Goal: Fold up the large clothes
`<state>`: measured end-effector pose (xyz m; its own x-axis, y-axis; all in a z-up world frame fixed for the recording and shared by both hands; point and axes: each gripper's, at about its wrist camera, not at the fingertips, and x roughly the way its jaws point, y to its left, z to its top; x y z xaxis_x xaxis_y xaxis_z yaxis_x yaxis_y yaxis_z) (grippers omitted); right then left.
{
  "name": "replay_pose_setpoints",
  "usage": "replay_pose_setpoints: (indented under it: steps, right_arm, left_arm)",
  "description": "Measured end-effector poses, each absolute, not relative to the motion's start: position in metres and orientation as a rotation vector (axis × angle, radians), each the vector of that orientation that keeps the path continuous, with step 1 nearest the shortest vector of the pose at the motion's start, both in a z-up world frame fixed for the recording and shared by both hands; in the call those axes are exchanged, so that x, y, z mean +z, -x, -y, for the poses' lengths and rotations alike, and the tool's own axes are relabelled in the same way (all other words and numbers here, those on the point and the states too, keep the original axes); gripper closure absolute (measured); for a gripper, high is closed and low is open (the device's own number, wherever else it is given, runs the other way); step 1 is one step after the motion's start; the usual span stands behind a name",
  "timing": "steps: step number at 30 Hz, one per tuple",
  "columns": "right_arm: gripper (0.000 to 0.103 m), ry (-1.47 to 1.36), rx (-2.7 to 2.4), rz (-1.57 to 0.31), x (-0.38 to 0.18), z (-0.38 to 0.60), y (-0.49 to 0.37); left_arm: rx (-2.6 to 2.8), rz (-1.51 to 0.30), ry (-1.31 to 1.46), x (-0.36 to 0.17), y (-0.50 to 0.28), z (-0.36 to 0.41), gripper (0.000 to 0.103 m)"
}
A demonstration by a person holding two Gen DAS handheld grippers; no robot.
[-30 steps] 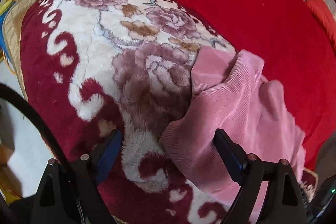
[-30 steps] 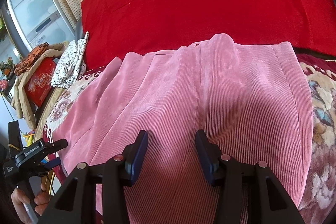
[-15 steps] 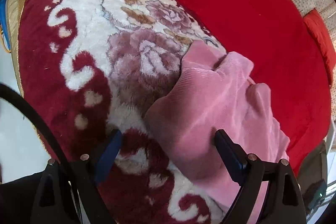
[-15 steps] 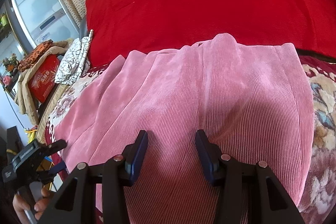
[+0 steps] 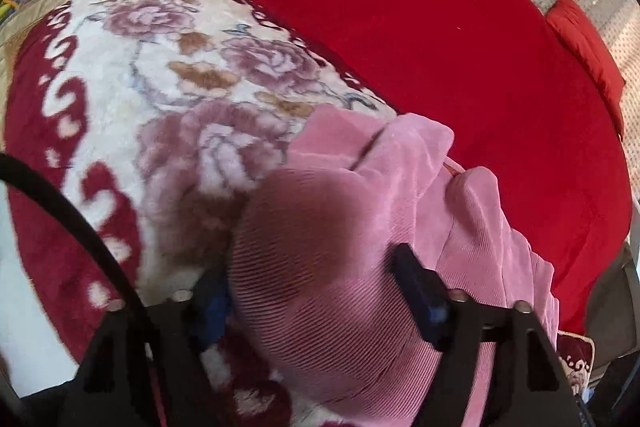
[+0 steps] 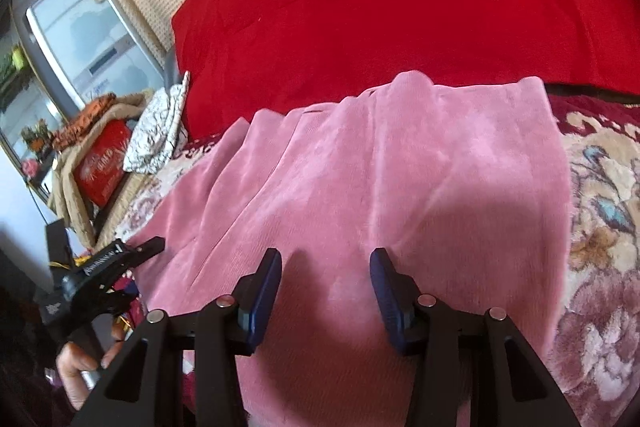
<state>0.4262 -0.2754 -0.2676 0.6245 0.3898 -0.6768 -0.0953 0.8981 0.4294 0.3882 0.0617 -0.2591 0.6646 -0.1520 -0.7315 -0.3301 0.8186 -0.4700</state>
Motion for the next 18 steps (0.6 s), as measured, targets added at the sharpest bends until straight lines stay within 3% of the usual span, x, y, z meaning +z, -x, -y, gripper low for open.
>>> replay_pose_setpoints:
  steps: [2,4,6,10,18]
  right_arm:
    - [0.054,-0.400,0.283,-0.855,-0.268,0.283,-0.426]
    - [0.054,-0.431,0.291,-0.855,-0.268,0.289,-0.425]
    - [0.054,-0.447,0.303,-0.860,-0.269,0.292,-0.424]
    - [0.055,-0.511,0.355,-0.891,-0.276,0.300,-0.425]
    - [0.061,-0.905,0.466,-0.949,-0.303,0.351,-0.431]
  left_arm:
    - [0.096,-0.832,0.599,-0.261,-0.395,-0.058,0.025]
    - [0.085,-0.812,0.589,-0.262,-0.399,-0.057,0.055]
    - [0.041,-0.802,0.588,-0.261,-0.401,-0.055,0.064]
    - [0.008,-0.751,0.483,-0.241,-0.397,-0.038,0.072]
    - [-0.196,-0.637,0.225,-0.161,-0.377,0.035,0.076]
